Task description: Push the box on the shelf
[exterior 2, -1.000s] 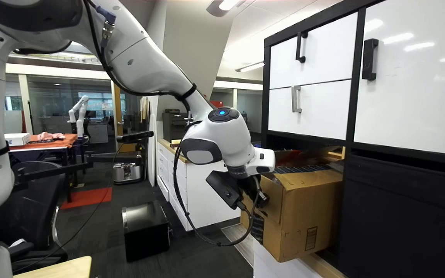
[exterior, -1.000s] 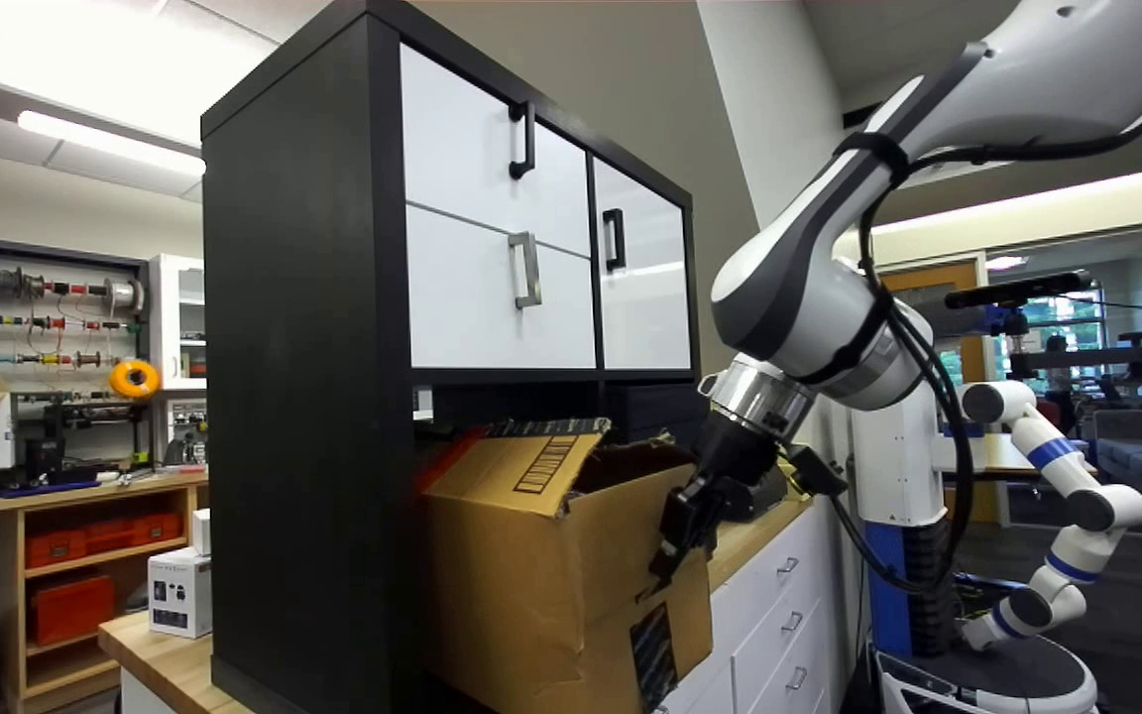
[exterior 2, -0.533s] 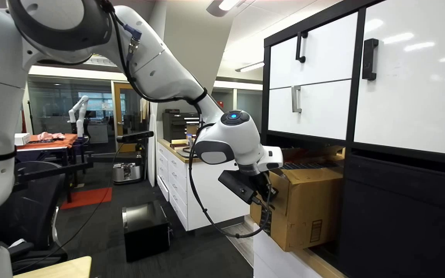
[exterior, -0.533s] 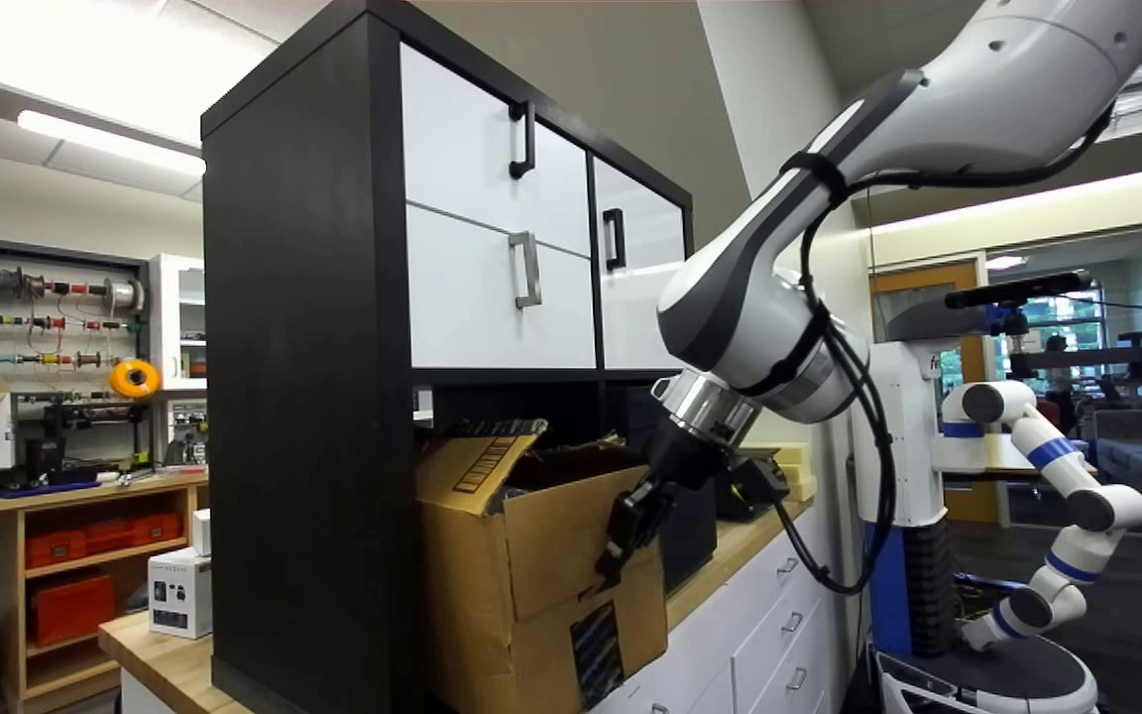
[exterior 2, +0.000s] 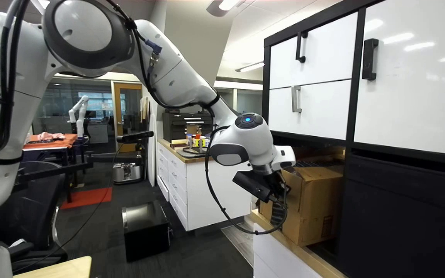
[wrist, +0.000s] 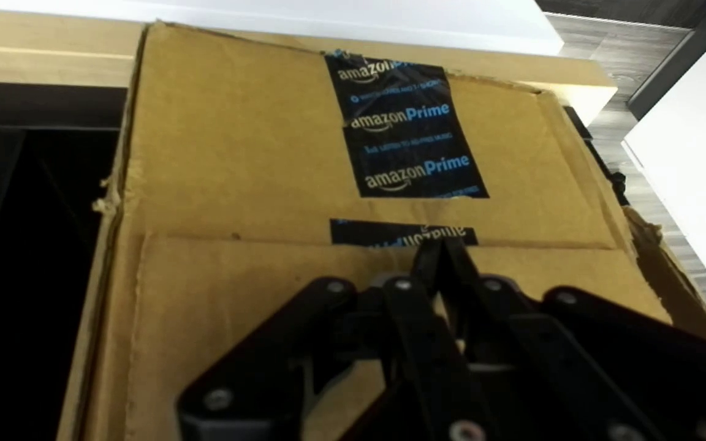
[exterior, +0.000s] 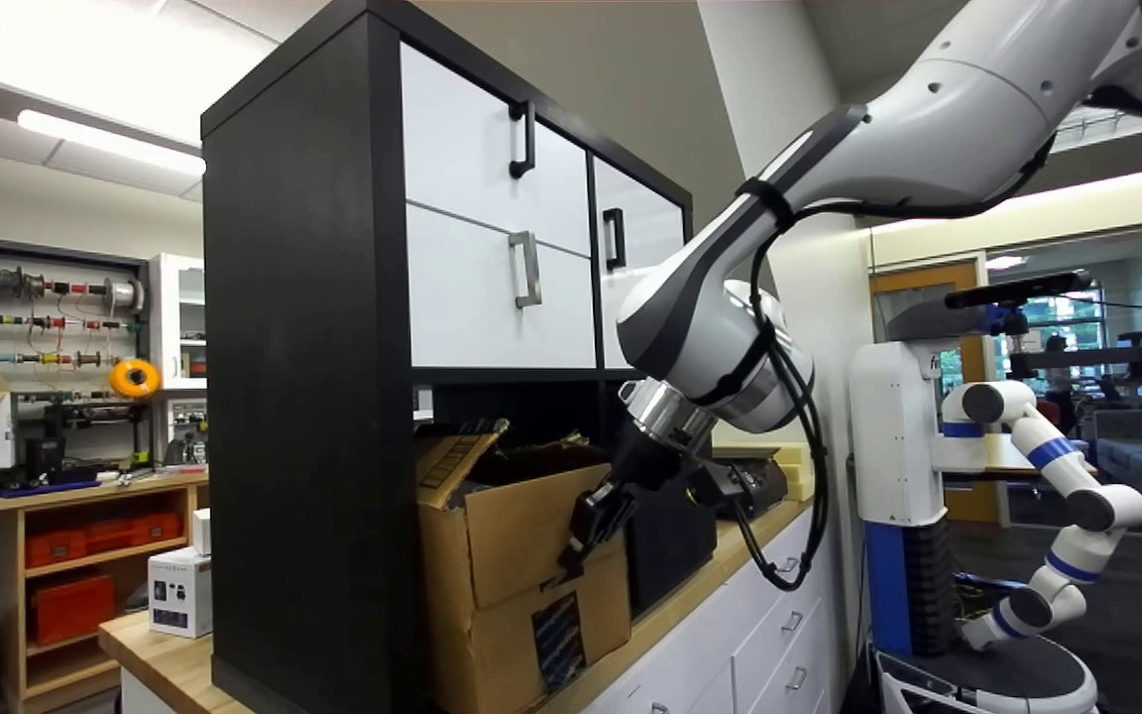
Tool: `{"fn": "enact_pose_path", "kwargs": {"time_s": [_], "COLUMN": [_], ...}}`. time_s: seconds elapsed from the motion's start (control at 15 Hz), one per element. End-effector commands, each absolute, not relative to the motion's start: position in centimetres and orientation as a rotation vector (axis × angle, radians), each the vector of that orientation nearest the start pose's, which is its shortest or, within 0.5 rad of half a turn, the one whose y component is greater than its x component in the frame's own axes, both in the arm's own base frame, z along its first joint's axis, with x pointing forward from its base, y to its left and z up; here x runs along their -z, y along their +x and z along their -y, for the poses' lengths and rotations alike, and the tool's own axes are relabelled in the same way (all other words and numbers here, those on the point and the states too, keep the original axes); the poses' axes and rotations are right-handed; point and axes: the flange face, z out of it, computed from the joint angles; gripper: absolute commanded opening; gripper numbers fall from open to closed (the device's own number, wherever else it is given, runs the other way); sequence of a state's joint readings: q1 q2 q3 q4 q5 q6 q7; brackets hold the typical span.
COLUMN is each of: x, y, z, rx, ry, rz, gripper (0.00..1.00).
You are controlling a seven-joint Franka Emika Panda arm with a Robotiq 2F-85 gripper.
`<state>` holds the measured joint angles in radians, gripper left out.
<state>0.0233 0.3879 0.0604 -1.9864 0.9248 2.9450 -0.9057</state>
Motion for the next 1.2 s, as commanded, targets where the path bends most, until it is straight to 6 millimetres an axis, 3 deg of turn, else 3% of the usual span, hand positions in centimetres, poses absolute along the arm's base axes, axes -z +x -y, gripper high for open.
{"fn": "enact_pose_path", "kwargs": {"time_s": [0.0, 0.2, 0.27, 0.33, 0.47, 1.0, 1.13], "x": [-32.5, -33.2, -33.4, -33.6, -33.9, -38.1, -38.7], "y": [66.4, 66.2, 65.6, 64.8, 63.0, 55.0, 53.6], "z": [1.5, 1.8, 2.0, 2.2, 2.5, 4.1, 5.2], "rx": [1.027, 1.026, 1.015, 0.988, 0.925, 0.740, 0.635], "ry": [-2.787, -2.792, -2.801, -2.807, -2.825, -2.995, -3.058], "rz": [0.170, 0.178, 0.170, 0.173, 0.179, 0.053, -0.010], "gripper": [0.01, 0.01, 0.30, 0.31, 0.42, 0.95, 1.00]}}
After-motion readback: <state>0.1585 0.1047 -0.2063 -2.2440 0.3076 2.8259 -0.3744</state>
